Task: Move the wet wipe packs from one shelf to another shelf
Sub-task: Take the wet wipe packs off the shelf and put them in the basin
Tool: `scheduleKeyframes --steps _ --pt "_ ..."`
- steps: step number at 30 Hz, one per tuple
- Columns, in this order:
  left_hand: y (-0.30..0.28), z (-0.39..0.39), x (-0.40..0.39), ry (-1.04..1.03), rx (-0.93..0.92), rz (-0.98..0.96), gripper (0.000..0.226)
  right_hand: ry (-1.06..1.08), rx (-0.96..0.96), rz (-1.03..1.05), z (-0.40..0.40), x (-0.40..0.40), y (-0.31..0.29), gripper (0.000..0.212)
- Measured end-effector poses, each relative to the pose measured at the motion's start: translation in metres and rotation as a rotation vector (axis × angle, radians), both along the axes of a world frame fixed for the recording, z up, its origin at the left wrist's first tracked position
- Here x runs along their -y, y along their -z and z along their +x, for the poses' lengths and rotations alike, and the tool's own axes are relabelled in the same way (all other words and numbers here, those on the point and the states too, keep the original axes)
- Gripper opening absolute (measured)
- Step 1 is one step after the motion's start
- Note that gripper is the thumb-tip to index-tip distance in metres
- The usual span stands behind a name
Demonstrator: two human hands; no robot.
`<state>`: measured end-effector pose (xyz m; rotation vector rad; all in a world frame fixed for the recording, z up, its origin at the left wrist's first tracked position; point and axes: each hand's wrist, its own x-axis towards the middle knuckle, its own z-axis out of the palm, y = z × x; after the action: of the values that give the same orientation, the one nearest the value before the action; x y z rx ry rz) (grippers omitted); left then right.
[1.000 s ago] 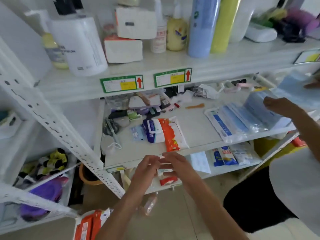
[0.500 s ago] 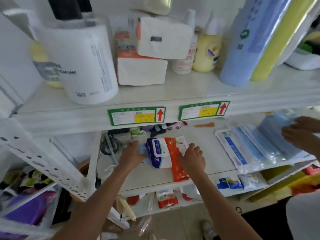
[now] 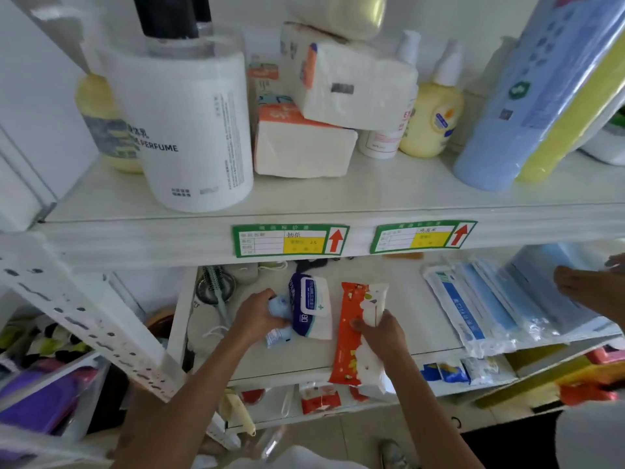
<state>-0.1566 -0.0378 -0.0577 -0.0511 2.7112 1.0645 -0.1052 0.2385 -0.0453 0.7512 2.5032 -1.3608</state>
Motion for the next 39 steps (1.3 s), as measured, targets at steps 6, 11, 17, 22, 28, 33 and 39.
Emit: scheduleKeyframes --steps 6,11,17,22,28,33,39 --pt "0.0 0.065 0.011 -0.173 -0.043 0.231 0.04 0.096 -0.13 -0.089 0.061 -0.028 -0.018 0.035" --pt "-0.044 0.131 0.009 -0.268 -0.097 0.35 0.057 0.154 -0.143 -0.335 0.112 -0.028 -0.047 0.03" --pt "-0.066 0.234 0.03 -0.222 0.043 0.421 0.062 0.035 -0.034 -0.593 0.165 0.024 -0.059 0.027" --pt "-0.071 0.313 0.069 -0.355 0.041 0.479 0.07 -0.079 0.073 -0.591 0.22 0.099 -0.051 0.025" --pt "-0.06 0.356 0.165 -0.423 0.057 0.464 0.071 -0.17 0.201 -0.52 0.261 0.212 -0.026 0.041" --pt "-0.053 0.38 0.264 -0.493 0.091 0.535 0.045 -0.139 0.276 -0.574 0.286 0.323 -0.014 0.034" --pt "-0.021 0.396 0.36 -0.619 0.186 0.606 0.034 -0.004 0.335 -0.726 0.296 0.408 0.007 0.031"
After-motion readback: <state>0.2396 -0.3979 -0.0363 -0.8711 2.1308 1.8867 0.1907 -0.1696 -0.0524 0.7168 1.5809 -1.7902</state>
